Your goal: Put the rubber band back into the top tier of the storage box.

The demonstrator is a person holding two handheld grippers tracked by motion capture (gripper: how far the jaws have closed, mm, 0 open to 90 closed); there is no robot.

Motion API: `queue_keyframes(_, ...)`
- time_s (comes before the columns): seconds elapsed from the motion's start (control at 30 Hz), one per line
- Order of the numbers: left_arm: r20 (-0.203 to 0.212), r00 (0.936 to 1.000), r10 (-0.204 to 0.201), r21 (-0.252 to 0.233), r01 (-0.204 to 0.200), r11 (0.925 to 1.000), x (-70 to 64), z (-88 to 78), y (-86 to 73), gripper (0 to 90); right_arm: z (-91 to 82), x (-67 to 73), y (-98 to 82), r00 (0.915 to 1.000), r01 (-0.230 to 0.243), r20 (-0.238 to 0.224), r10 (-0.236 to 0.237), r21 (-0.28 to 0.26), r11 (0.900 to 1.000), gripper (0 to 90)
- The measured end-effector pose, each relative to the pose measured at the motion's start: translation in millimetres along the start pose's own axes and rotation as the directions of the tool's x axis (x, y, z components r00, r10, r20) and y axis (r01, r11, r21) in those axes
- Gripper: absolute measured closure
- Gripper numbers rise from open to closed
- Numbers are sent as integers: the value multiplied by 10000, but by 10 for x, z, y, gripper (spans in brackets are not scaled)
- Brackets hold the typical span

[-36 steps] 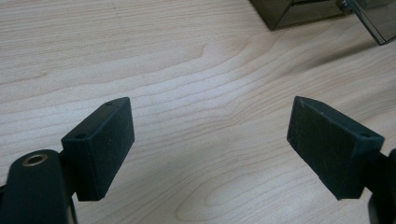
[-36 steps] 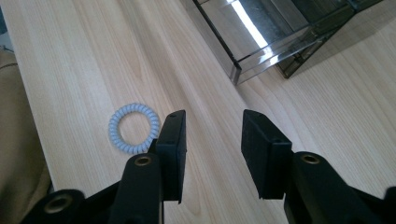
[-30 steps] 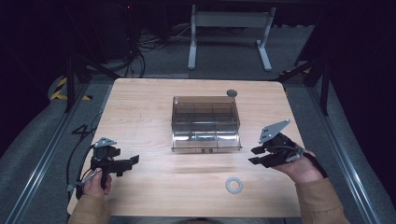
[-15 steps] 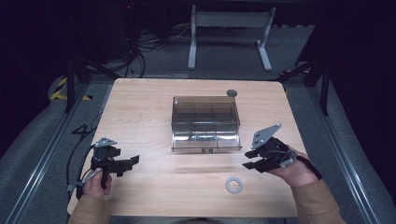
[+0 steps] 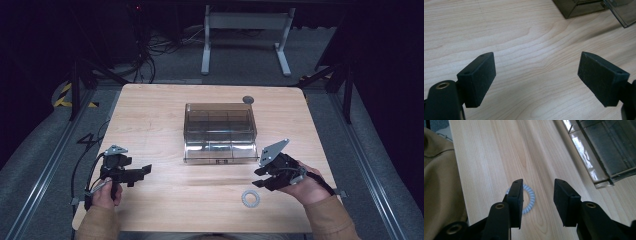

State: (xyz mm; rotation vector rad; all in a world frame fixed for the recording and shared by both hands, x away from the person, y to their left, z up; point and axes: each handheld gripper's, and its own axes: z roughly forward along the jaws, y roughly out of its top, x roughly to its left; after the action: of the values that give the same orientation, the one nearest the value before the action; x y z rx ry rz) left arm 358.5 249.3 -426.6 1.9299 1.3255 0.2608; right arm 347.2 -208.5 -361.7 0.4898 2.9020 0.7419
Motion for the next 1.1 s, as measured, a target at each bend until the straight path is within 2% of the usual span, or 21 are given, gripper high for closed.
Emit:
queue_keyframes(0.47, 53, 10000, 75, 38, -75, 10000, -13, 27, 26, 157, 303, 38, -8, 9991, 321, -302, -296, 888, 9955, 618)
queue_keyframes(0.67, 61, 9999, 146, 69, -146, 9999, -17, 31, 29, 157, 416, 40, -21, 9988, 289, -428, -236, 1280, 9914, 629)
queue_keyframes(0.7, 69, 9999, 136, 71, -136, 9999, -17, 31, 29, 157, 428, 50, -23, 9991, 133, -411, -77, 1388, 9902, 630)
queue_keyframes(1.1, 114, 9998, 145, 77, -146, 9999, -37, 58, 49, 157, 643, 40, -82, 9985, 174, -544, -60, 2113, 9773, 663)
